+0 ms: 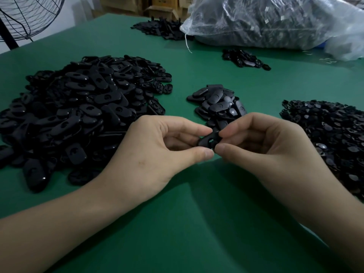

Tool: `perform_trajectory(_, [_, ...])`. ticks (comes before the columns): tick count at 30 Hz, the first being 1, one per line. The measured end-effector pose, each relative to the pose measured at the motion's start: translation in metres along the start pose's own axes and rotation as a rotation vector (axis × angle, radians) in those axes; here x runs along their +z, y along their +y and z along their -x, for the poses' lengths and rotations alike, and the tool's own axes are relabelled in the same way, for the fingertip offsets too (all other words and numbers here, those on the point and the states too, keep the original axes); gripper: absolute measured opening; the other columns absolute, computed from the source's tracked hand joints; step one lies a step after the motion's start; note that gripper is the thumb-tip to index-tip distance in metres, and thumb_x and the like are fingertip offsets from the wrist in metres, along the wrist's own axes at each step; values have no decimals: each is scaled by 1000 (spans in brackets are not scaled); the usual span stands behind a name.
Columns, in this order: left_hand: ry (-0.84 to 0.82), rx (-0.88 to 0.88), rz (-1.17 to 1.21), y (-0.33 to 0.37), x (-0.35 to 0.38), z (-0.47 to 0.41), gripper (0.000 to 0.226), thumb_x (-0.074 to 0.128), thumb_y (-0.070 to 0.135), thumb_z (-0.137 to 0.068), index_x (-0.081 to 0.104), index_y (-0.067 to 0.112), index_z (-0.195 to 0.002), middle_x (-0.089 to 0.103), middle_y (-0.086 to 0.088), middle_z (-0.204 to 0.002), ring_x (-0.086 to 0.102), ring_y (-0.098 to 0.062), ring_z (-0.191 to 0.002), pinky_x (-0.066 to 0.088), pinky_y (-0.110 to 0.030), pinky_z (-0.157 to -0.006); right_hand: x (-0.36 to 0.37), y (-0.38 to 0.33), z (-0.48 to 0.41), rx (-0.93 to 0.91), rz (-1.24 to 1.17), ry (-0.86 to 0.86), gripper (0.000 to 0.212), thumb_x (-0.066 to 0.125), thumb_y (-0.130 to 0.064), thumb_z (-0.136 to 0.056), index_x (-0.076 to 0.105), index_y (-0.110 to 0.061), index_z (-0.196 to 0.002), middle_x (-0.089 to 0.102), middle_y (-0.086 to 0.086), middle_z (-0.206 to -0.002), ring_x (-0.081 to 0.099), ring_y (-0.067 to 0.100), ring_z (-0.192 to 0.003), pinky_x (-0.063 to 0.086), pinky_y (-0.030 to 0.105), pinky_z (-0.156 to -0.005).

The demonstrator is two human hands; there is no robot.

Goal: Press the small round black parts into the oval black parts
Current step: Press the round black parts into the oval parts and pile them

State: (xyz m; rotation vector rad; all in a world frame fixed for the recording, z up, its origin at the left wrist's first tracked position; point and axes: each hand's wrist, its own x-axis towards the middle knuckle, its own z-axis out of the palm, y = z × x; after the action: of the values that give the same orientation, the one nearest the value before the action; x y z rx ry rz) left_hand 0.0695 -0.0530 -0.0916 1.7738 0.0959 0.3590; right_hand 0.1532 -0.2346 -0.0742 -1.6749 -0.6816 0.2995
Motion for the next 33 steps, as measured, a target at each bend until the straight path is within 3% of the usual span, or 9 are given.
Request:
perform_trajectory(5, [-8,7,-30,2,2,2,29,88,12,-77,81,23,-103,81,5,-90,78,-13,-84,61,-22,-81,2,0,2,-73,135,24,16,82,-10,-79,71,-16,-88,75,2,-77,72,26,-72,59,43,-72])
perform_trajectory(9, [-2,18,-89,4,2,4,27,88,14,-78,82,26,-102,80,9,-90,78,-10,-84,61,-25,-83,2,-1,0,-109,232,20,18,82,-10,-80,70,-21,-86,75,-4,-76,71,17,-70,56,43,-72])
perform_trajectory(20, [27,90,-194,8,7,7,19,80,18,-81,83,26,-99,79,13,-89,76,-4,-83,59,-19,-81,5,-5,3,-229,503,35,28,82,-13,-79,64,-33,-85,73,-19,-75,70,9,-72,50,28,-65])
perform_trajectory(25, [6,38,-141,6,7,6,21,81,9,-83,83,23,-98,80,13,-85,77,-4,-80,57,-13,-79,3,-2,2,-184,478,58,24,84,-24,-75,62,-31,-82,72,-19,-68,65,5,-63,46,19,-61])
perform_trajectory(29, [-16,-10,-45,4,5,5,22,79,3,-85,82,20,-98,81,6,-88,79,-12,-85,60,-23,-84,4,-2,2,-149,441,86,25,84,-35,-71,63,-29,-83,72,-16,-67,61,5,-59,40,11,-60])
perform_trajectory(33, [-47,-64,94,6,3,3,20,74,-3,-87,81,12,-97,81,-1,-89,79,-14,-84,59,-17,-78,-1,-2,0,-111,375,88,31,85,-45,-66,67,-28,-86,74,-9,-72,64,11,-61,43,16,-57])
